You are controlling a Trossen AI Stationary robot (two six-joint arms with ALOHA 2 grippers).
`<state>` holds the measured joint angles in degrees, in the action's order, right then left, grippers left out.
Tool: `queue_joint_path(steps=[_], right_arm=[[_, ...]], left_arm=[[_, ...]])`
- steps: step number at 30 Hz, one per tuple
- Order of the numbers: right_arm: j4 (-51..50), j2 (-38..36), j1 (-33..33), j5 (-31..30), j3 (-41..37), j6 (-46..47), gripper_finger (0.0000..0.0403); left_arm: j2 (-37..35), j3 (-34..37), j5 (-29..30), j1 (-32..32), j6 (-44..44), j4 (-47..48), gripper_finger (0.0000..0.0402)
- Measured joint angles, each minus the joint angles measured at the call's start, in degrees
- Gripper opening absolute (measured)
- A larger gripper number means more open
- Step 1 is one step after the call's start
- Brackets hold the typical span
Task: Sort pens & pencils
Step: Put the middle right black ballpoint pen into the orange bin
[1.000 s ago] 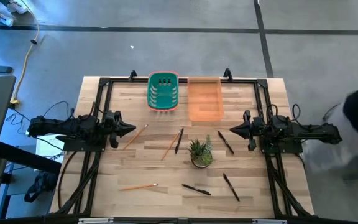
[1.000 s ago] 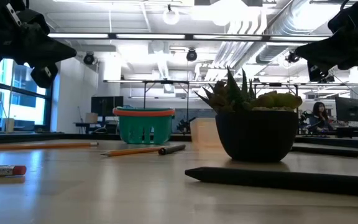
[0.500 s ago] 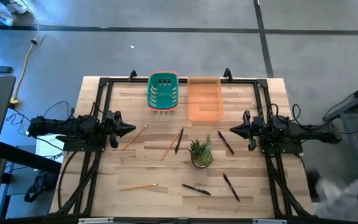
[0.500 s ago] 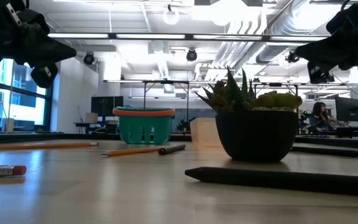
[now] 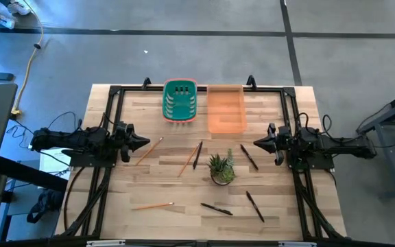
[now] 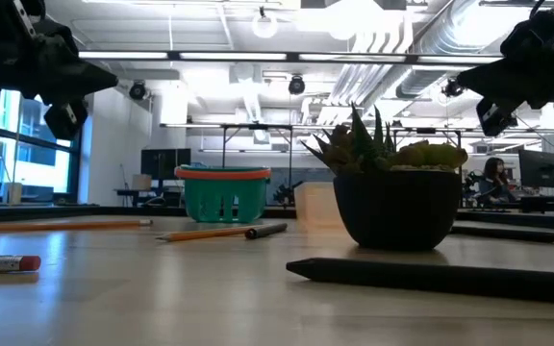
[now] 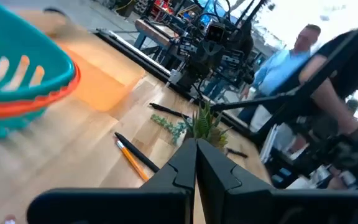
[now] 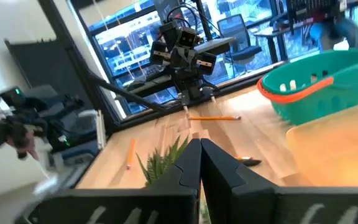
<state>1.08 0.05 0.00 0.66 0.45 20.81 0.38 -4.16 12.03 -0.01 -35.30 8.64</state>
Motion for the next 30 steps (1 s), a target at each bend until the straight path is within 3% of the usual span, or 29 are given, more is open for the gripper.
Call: queue_joint_path(steps=[6,30], right_arm=[[0.00,0.00,0.01,-0.01,0.02,5.97,0.0000],[0.00,0.00,0.00,-0.01,0.02,8.86,0.0000]], left_arm=[[0.02,0.02,2.54,0.02,-0.96,0.00,0.0001],[0.02,0.00,2.64,0.00,-2.10,-0.10,0.0001]])
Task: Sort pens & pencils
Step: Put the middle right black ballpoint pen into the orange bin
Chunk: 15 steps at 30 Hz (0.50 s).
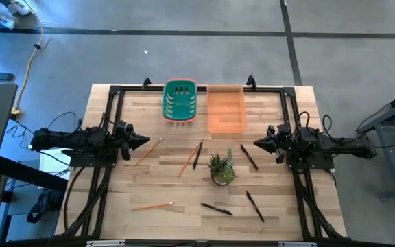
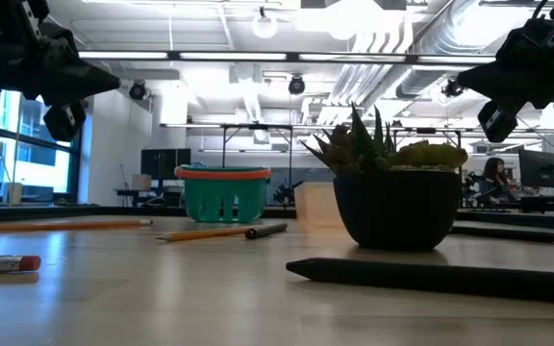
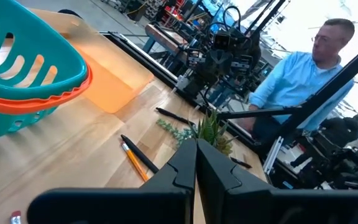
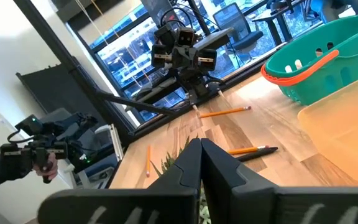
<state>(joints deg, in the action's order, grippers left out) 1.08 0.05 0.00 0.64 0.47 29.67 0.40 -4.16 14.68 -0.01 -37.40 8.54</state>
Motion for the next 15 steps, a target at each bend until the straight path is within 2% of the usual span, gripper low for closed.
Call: queue_joint_path(steps=[15], right_arm=[[0.00,0.00,-0.01,0.00,-0.01,3.50,0.0000]], left_arm=[[0.00,0.02,0.13,0.00,-1.81,-2.93,0.0001]])
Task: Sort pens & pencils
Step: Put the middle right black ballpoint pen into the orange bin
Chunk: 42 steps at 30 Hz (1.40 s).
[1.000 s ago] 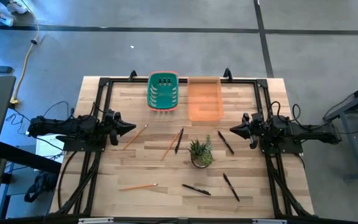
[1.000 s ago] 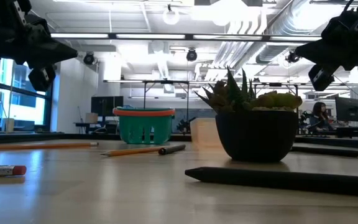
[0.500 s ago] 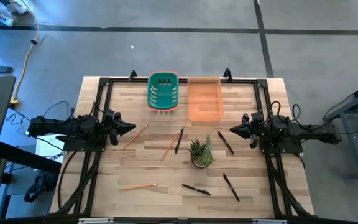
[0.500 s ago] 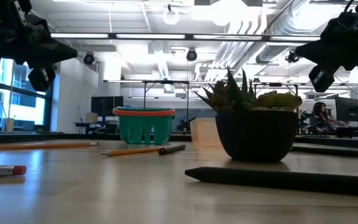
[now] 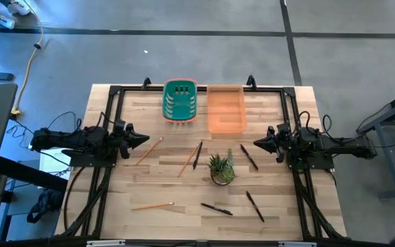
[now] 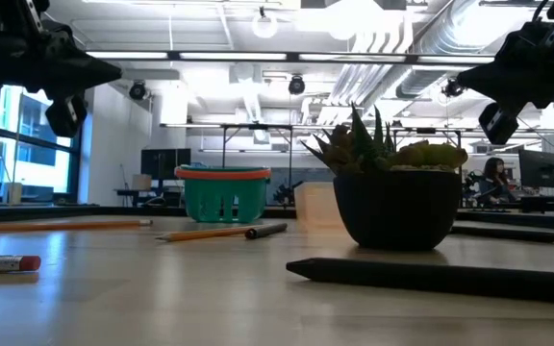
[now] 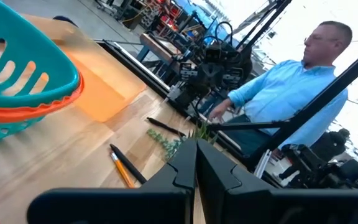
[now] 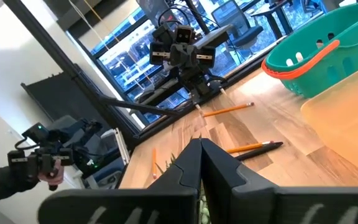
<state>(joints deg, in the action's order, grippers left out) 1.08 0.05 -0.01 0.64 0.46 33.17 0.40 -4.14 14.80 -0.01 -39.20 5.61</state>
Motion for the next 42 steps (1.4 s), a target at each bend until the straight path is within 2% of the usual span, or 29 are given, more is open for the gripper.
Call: queue_joint_path(steps=[4,11,16,24,29,33,38,42], right_arm=[[0.00,0.00,0.00,0.00,0.01,-2.18,0.0000],[0.00,0.00,0.01,0.00,0.01,-3.24,0.0000],[0.82,0.00,0.00,-0.38,0.96,-1.89,0.0000],[8.85,0.06,0.00,-1.55,1.39,-6.28,0.0000],[11.60,1.26,0.00,-2.17,1.39,-7.61,0.0003],[14.64,2.57,0.02,-3.43,1.47,-7.70,0.0028],[14.70,4.43,0.01,-4.33,3.62,-7.72,0.0082],[14.66,6.74,0.01,-4.33,6.40,-8.88,0.0112]], left_arm=[[0.00,0.00,-0.21,0.00,-0.36,0.12,0.0001],[-0.02,-0.02,0.11,0.00,4.27,1.58,0.0001],[0.00,0.00,0.17,0.00,-1.27,1.18,0.0001],[0.24,0.00,-6.12,0.00,1.50,-1.54,0.0001],[0.24,0.00,-6.62,0.00,3.53,-5.71,0.0001],[0.24,0.00,-6.62,0.00,2.21,-6.21,0.0001],[0.24,0.00,-6.64,0.00,-5.95,-6.62,0.0001],[0.24,0.00,-6.84,0.00,-6.51,-8.01,0.0001]])
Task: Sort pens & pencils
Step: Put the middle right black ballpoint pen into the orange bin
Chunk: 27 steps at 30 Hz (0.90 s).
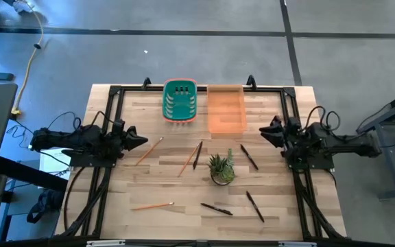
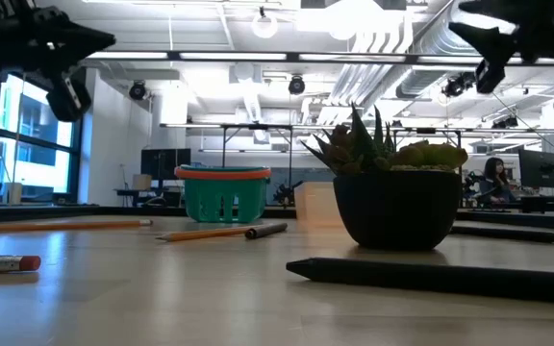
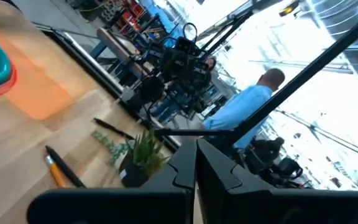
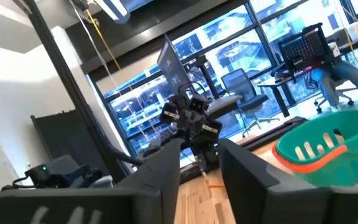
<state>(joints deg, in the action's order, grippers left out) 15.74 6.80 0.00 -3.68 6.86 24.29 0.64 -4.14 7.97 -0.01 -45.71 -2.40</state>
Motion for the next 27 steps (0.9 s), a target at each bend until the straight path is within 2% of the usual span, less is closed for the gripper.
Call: queue_joint_path(steps=[8,14,20,23,27], right_arm=[[-0.95,6.29,0.01,0.64,6.14,-4.09,0.0119],[-5.76,11.19,0.01,0.68,9.94,-4.16,0.0119],[-7.78,14.89,0.01,0.83,11.83,-0.50,0.0119],[-10.87,15.99,0.01,0.87,13.21,2.27,0.0119],[-20.82,17.75,0.01,0.65,16.72,7.74,0.0119]], left_arm=[[2.01,-0.02,0.27,0.00,3.45,-2.55,0.0006],[5.15,-0.02,0.65,0.00,4.47,-4.07,0.0056],[6.84,-0.02,1.73,0.00,5.17,-4.01,0.0096],[7.61,-0.02,1.73,0.00,3.33,-3.70,0.0100],[10.07,-0.02,0.51,0.00,0.06,-3.69,0.0093]])
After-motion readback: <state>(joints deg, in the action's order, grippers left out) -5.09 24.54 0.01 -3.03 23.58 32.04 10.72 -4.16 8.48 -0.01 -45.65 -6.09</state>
